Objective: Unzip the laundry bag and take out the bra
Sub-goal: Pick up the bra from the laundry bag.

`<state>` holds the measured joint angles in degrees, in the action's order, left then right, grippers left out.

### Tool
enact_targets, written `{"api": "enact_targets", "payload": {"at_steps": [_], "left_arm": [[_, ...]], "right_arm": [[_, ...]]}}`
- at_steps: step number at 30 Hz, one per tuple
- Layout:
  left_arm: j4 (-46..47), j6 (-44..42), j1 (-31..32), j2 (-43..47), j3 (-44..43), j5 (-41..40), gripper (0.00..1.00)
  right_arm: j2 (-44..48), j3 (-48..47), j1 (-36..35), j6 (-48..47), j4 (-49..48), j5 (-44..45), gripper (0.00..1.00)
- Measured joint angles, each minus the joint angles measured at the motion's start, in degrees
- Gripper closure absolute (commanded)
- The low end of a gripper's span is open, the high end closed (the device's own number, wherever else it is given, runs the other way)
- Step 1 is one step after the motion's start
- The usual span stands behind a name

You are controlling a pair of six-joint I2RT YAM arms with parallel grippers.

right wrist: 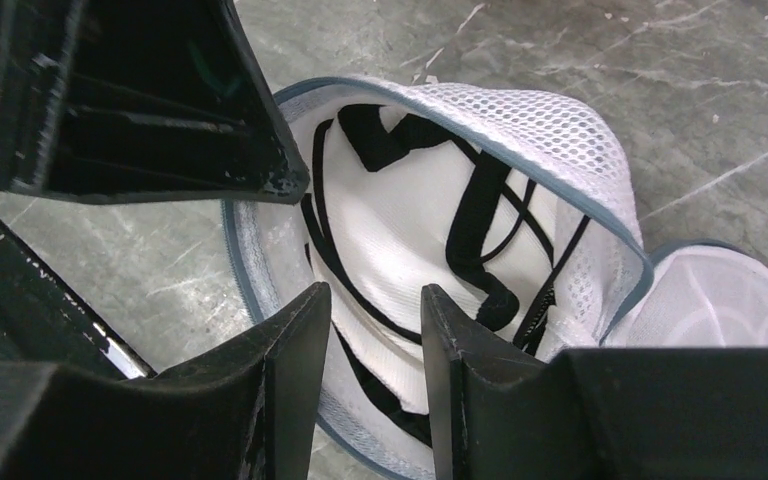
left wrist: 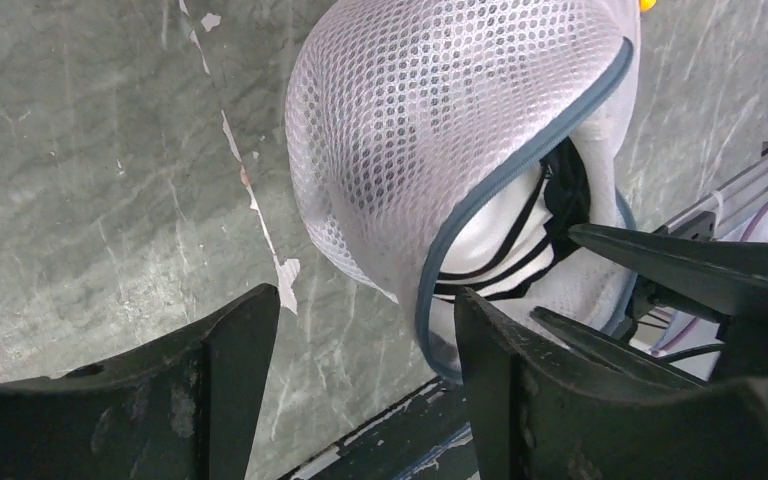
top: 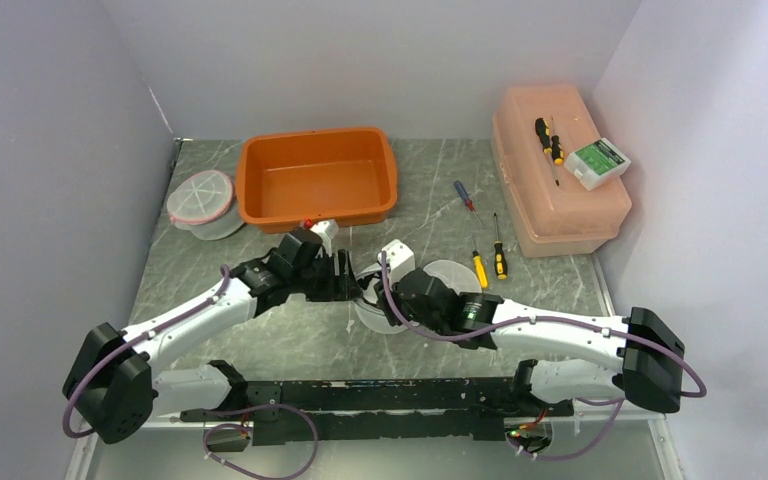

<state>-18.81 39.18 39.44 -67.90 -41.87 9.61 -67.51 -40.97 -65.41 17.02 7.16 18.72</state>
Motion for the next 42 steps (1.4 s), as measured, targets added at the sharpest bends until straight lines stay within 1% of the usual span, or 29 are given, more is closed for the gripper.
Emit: {"api": "enact_targets", "payload": {"at_steps": [3, 5, 7, 9, 11, 12, 14, 18, 22, 28, 34, 42], "left_arm": [[-1.92, 2.69, 0.00, 0.70, -1.07, -0.07, 0.37], [-2.71, 3.87, 0.00, 0.68, -1.33, -0.20, 0.43], [-3.63, 5.27, 0.00, 0.55, -1.46, -0.28, 0.58], [-4.33, 5.97, 0.00, 0.11, -1.73, -0.31, 0.76], [-5.35, 6.51, 0.02, -0.79, -2.43, -0.44, 0.92], [-5.90, 6.71, 0.02, -1.27, -2.84, -0.50, 0.96], [-6.62, 6.82, 0.02, -2.05, -3.63, -0.85, 0.97], [-7.32, 6.34, 0.24, -2.36, -4.11, -1.90, 0.97], [-6.47, 4.92, 1.05, -2.47, -3.80, -2.23, 0.97], [-3.63, 2.36, 3.08, -2.51, -1.60, -2.40, 0.97], [-2.58, 0.70, 3.41, -3.19, -1.09, -2.54, 0.97], [-2.56, 0.42, 3.41, -2.23, 0.74, -2.97, 0.97]], "right_arm": [[0.00, 0.72, 0.00, 0.02, -0.35, -0.90, 0.58], [0.00, 0.98, 0.00, 0.02, -0.42, -1.31, 0.58], [0.00, 1.38, -0.07, 0.04, -0.81, -1.70, 0.57], [0.00, 1.60, -0.24, 0.07, -1.05, -2.01, 0.57], [0.00, 1.75, -0.52, 0.09, -1.25, -2.36, 0.57], [0.00, 1.84, -0.66, 0.11, -1.31, -2.45, 0.56], [0.00, 2.05, -0.81, 0.11, -1.60, -2.64, 0.53], [0.00, 2.69, -0.92, 0.55, -2.34, -2.80, 0.44], [-0.37, 2.82, -0.92, 0.66, -3.45, -2.82, 0.40], [-5.81, 2.60, -0.92, 0.50, -5.60, -2.82, 0.37], [-10.45, 1.20, -0.92, 0.52, -6.91, -2.82, 0.35], [-11.98, 0.50, -0.90, 0.72, -7.65, -2.27, 0.34]]}}
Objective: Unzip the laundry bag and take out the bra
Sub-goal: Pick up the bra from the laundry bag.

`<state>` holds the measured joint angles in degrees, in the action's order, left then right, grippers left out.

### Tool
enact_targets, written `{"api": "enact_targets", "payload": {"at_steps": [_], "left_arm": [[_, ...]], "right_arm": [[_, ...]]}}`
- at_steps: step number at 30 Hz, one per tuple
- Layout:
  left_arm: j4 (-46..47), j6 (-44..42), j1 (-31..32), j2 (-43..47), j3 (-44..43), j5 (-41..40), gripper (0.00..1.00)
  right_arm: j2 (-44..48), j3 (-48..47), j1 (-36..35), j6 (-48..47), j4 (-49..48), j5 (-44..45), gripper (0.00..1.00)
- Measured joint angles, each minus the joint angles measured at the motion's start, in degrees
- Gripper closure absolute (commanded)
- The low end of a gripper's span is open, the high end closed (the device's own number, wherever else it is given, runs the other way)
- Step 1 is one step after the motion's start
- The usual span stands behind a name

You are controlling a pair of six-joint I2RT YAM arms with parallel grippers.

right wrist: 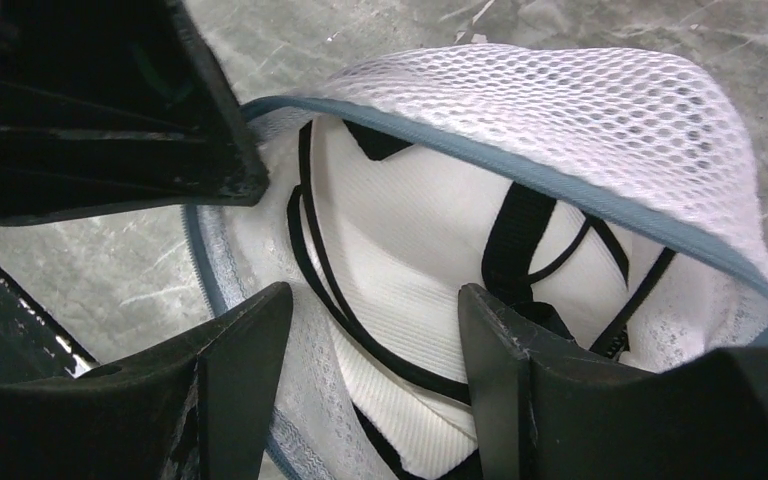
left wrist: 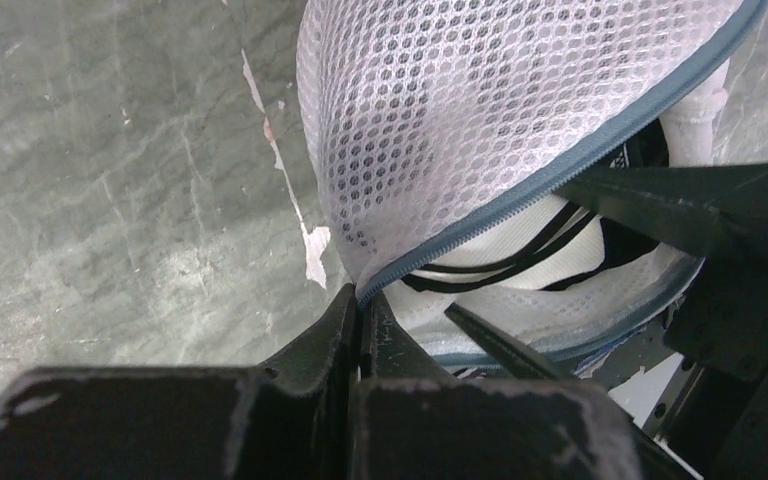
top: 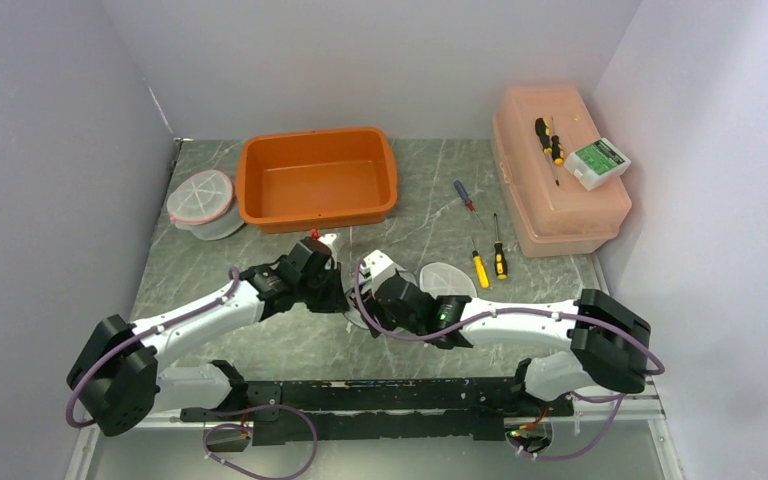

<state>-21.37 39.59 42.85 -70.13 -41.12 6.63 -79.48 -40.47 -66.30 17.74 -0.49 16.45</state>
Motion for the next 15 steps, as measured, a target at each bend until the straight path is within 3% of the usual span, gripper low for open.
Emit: {"api": "enact_targets", "payload": {"at_steps": [10, 15], "left_arm": [[-2.49, -1.07, 0.11, 3.45, 1.11, -0.87, 0.97], [-2.36, -1.22, 0.13, 2.38, 1.84, -0.33, 0.97]], "right_arm": [[6.21, 0.09, 0.72, 0.87, -1.29, 2.19, 0.34], [3.23, -0.28, 0.81, -0.15, -1.27, 1.84, 0.34]]}}
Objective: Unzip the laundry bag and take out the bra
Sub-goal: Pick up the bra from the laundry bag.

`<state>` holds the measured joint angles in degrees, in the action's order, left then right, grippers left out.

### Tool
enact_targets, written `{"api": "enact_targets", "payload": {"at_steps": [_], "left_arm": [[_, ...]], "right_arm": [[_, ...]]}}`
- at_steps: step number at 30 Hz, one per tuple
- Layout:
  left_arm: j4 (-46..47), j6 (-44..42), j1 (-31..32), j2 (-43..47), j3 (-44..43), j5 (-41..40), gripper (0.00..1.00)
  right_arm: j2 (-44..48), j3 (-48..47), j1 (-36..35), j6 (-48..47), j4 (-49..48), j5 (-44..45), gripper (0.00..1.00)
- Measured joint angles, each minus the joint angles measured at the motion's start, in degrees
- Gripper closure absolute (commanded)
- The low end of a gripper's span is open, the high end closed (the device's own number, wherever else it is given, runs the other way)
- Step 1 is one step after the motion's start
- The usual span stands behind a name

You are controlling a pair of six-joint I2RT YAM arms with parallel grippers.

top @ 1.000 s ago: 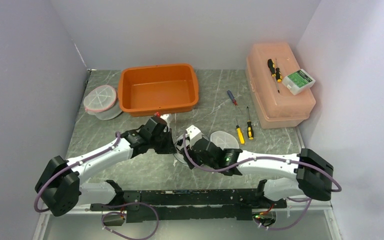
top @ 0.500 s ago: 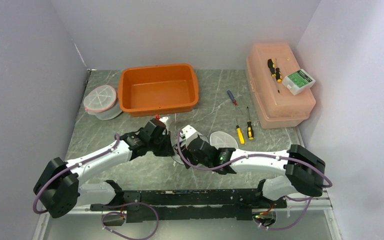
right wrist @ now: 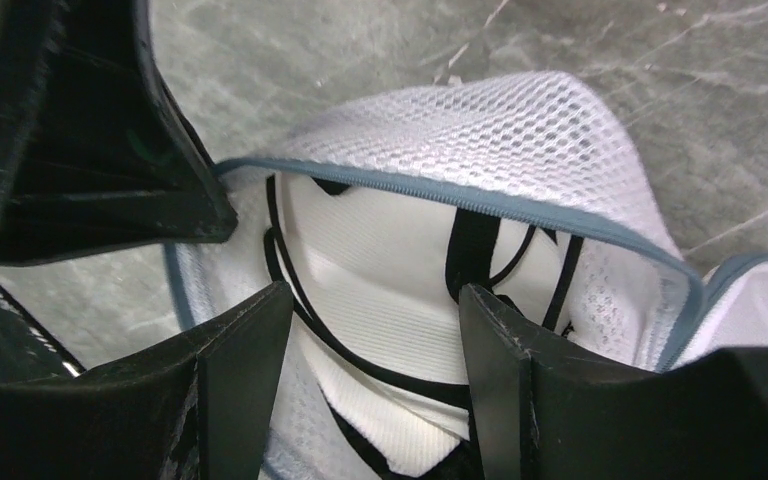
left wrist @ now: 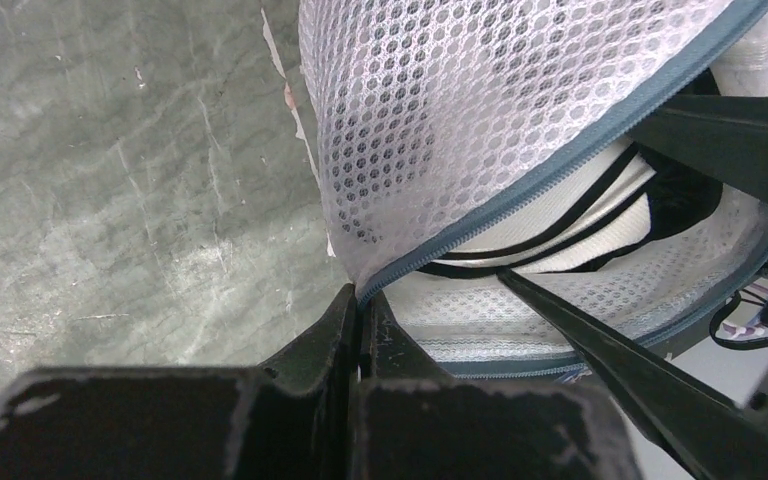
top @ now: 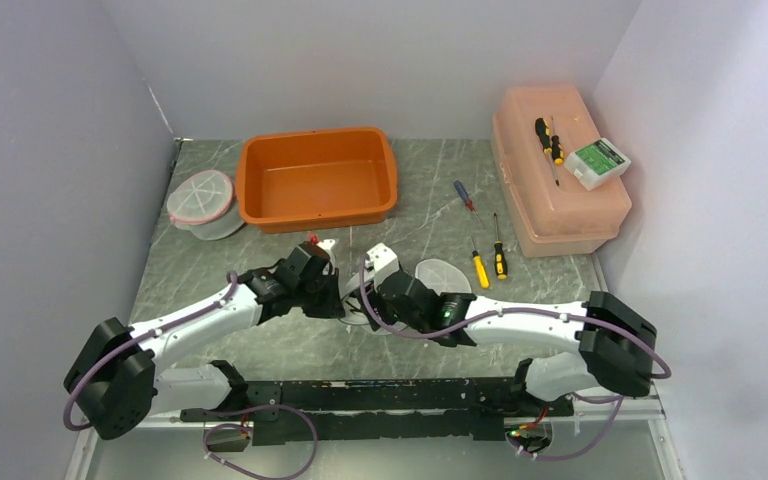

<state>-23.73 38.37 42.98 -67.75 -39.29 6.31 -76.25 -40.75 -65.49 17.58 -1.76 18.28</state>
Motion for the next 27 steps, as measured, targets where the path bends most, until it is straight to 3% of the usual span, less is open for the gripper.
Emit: {"api": "enact_targets", "payload": {"at_steps": [27], "left_arm": [[4.68, -0.11, 0.02, -3.45, 0.81, 4.37, 0.97]], "right_arm": [[-7.21, 0.20, -1.27, -2.62, 1.77, -0.02, 0.28]]}}
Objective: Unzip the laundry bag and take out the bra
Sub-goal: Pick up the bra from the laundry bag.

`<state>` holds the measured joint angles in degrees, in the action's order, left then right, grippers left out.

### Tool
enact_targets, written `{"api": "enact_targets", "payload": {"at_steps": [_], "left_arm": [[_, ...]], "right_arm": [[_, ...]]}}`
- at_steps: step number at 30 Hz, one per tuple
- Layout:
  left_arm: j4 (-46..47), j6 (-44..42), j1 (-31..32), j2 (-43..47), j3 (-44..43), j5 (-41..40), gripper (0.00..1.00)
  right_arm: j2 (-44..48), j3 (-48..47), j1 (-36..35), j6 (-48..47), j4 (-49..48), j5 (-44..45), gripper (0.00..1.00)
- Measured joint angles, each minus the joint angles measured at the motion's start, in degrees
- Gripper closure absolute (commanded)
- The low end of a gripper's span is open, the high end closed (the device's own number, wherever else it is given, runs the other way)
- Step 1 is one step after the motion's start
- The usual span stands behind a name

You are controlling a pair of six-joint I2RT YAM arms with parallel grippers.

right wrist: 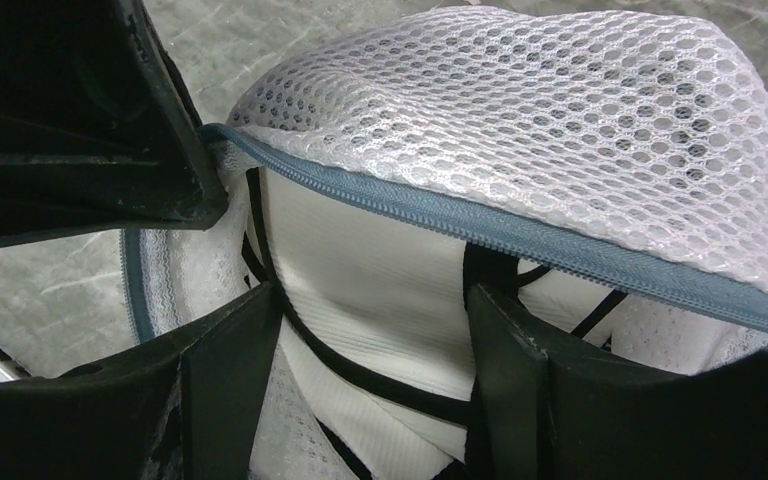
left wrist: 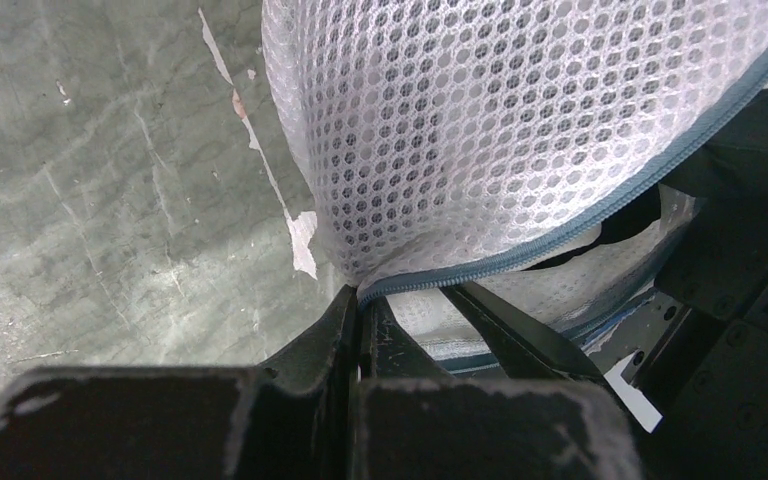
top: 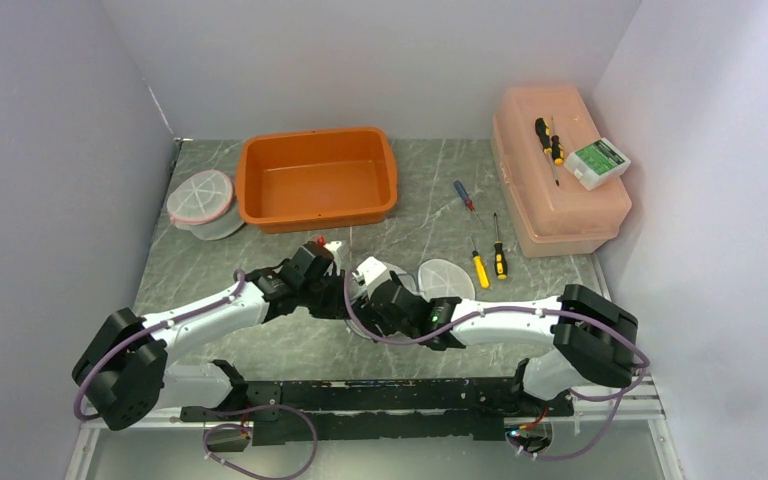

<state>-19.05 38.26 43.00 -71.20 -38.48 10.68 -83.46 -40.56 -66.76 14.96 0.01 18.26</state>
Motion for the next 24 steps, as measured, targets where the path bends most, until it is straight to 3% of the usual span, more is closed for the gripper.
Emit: {"api": "enact_targets", "payload": {"at_steps": [5, 8, 9, 13, 19, 24], "left_arm": [[1.42, 0.02, 0.00, -1.22, 0.00, 0.44, 0.97], [2.38, 0.02, 0.00, -2.51, 0.00, 0.90, 0.97], [2.54, 0.02, 0.00, -2.73, 0.00, 1.03, 0.97], [2.91, 0.00, 0.00, -3.02, 0.00, 1.16, 0.97], [3.26, -0.09, 0.00, -3.02, 0.00, 1.14, 0.97], [3.26, -0.13, 0.00, -3.02, -0.04, 1.07, 0.97]], "right_arm": [[-0.44, -0.11, -0.96, 0.59, 1.42, 2.43, 0.30], [-2.67, -1.33, -1.18, 1.86, 2.45, 4.11, 0.39], [-3.52, -1.84, -1.22, 2.38, 2.62, 4.44, 0.43], [-5.07, -2.60, -1.42, 4.52, 2.84, 5.68, 0.75], [-3.89, -1.95, -1.44, 6.36, 3.21, 7.30, 0.98], [1.70, -0.28, -1.29, 6.64, 6.23, 7.48, 1.00]]}}
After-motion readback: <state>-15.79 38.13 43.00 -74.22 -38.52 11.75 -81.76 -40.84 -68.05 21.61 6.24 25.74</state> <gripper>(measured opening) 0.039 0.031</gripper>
